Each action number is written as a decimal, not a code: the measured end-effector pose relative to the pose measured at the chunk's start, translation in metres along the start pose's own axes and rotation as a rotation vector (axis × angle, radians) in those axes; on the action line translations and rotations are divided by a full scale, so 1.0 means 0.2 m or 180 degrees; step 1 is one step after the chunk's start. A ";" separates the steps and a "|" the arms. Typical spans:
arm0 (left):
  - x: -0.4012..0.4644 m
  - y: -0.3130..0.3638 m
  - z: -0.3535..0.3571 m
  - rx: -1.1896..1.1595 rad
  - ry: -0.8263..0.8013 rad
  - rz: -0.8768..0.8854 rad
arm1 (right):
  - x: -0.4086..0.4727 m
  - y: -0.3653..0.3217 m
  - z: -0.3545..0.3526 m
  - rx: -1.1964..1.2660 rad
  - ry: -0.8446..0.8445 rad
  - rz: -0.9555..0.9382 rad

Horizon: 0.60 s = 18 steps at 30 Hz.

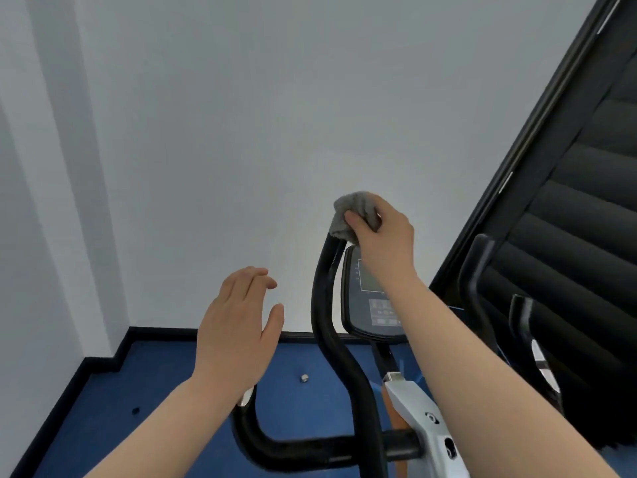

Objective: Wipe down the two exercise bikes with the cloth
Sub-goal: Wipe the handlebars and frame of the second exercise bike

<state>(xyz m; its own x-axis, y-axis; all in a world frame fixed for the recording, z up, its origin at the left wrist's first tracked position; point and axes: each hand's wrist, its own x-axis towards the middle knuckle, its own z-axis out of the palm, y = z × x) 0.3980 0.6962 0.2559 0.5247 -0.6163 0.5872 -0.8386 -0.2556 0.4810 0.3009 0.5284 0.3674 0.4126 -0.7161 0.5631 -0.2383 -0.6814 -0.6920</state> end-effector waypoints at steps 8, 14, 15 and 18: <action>0.00 -0.01 -0.01 0.0104 -0.0036 0.0034 | -0.17 0.09 0.01 0.0428 0.0386 0.0453; 0.01 0.00 0.01 0.0169 -0.0011 0.0007 | -0.40 0.11 0.09 -0.0137 -0.0369 0.0444; 0.02 0.00 0.01 0.0177 -0.0005 0.0026 | -0.38 0.09 0.07 -0.0236 -0.0390 0.0394; 0.02 -0.01 0.01 0.0139 -0.0006 0.0045 | -0.26 -0.01 0.01 -0.0125 0.0248 0.0234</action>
<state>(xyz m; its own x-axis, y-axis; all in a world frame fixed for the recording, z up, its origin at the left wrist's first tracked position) 0.4009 0.6935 0.2565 0.5125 -0.6215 0.5924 -0.8515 -0.2792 0.4437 0.2818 0.5682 0.3384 0.3234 -0.7728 0.5460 -0.3001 -0.6310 -0.7153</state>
